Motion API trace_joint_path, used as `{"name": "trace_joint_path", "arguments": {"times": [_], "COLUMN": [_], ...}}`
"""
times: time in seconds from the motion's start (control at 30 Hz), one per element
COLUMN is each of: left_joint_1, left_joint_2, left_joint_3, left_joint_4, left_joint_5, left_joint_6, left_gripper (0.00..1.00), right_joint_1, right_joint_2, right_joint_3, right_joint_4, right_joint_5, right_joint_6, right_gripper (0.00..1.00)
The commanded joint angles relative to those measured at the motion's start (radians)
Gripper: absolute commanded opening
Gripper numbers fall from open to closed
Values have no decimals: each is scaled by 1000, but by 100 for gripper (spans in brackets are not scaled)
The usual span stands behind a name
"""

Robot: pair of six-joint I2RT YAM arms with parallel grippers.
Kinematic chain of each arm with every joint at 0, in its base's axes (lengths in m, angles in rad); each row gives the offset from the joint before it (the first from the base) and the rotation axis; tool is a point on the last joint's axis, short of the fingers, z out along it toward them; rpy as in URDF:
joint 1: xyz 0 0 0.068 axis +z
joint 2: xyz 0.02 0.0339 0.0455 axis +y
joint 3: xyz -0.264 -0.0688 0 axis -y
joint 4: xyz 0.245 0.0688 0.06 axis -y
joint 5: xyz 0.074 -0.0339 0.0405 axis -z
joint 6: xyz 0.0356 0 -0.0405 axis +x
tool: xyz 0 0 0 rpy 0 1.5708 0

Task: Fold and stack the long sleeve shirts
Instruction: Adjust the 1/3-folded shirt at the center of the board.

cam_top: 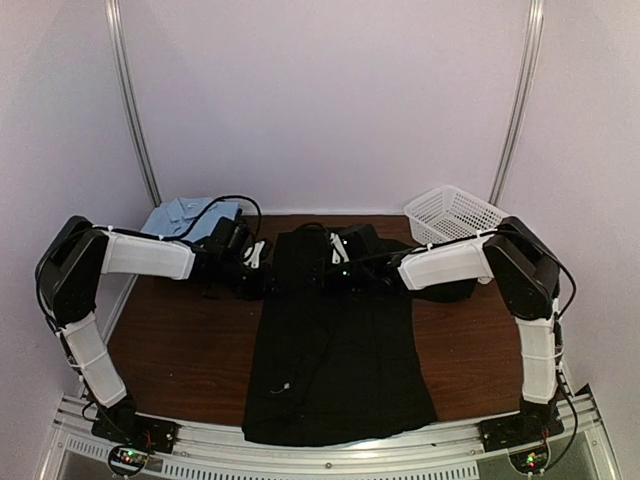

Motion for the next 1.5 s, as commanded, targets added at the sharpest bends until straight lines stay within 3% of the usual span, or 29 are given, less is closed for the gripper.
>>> {"name": "trace_joint_path", "arguments": {"times": [0.0, 0.23, 0.57, 0.8, 1.23, 1.47], "left_joint_1": [-71, -165, -178, -187, -256, -289], "left_joint_2": [-25, -65, -198, -248, -350, -371], "left_joint_3": [-80, -236, -404, -447, -516, -520], "left_joint_4": [66, 117, 71, 20, -40, -57], "left_joint_5": [98, 147, 115, 102, 75, 84], "left_joint_6": [-40, -81, -106, -114, -162, -182], "left_gripper": [23, 22, 22, 22, 33, 33], "right_joint_1": [-16, -71, -101, -102, -101, -101], "right_joint_2": [75, 154, 203, 206, 203, 203], "right_joint_3": [82, 109, 130, 144, 135, 137], "right_joint_4": [-18, -18, -64, -87, -75, -70], "right_joint_5": [-37, -61, -73, -66, -72, -76], "right_joint_6": [-17, -21, -52, -62, -60, -58], "right_gripper": [34, 34, 33, 33, 32, 32]}}
